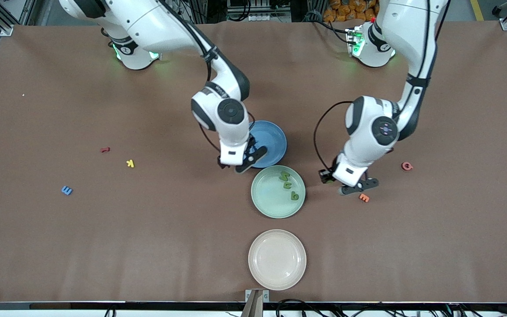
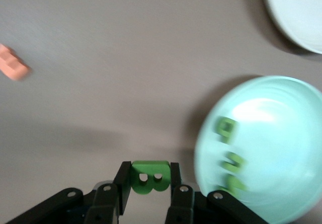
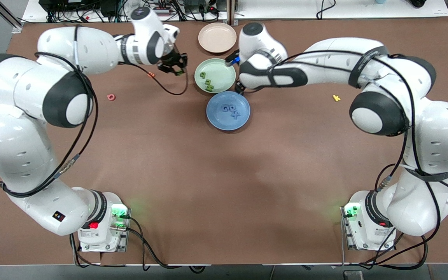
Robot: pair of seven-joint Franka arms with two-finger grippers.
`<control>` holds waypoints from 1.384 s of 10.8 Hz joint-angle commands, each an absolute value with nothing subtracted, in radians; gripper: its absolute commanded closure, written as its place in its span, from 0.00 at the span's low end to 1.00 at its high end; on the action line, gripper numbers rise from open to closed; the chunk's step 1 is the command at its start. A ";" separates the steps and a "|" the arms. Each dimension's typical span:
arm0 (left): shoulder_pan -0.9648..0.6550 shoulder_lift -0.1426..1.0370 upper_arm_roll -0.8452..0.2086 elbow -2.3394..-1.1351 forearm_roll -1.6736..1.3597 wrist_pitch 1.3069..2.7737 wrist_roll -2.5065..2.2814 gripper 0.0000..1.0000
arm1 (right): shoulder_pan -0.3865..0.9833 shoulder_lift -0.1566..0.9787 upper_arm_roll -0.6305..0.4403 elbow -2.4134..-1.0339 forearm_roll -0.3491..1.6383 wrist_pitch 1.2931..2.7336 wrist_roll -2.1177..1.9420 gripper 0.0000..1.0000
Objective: Sort letters by color into matching plates
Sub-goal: 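Drop e on the blue plate with the right gripper while the left carries B, then drop B on the green plate with the left gripper while the right withdraws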
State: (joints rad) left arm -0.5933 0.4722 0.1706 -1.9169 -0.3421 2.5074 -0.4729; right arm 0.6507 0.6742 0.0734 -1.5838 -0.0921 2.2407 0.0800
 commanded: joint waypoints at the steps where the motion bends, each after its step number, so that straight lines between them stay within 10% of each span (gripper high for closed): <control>1: -0.643 0.495 0.129 -1.838 -0.322 2.447 -0.653 1.00 | 0.551 0.621 0.061 -1.577 -0.107 2.165 -0.065 0.00; 11: -0.643 0.730 0.026 -1.537 -0.319 2.448 -0.796 1.00 | 0.031 0.518 0.066 -1.578 -0.103 2.071 -0.762 0.00; 15: -0.643 0.764 0.026 -1.473 -0.319 2.448 -0.793 0.60 | -0.144 0.529 0.066 -1.578 -0.100 2.075 -0.983 0.00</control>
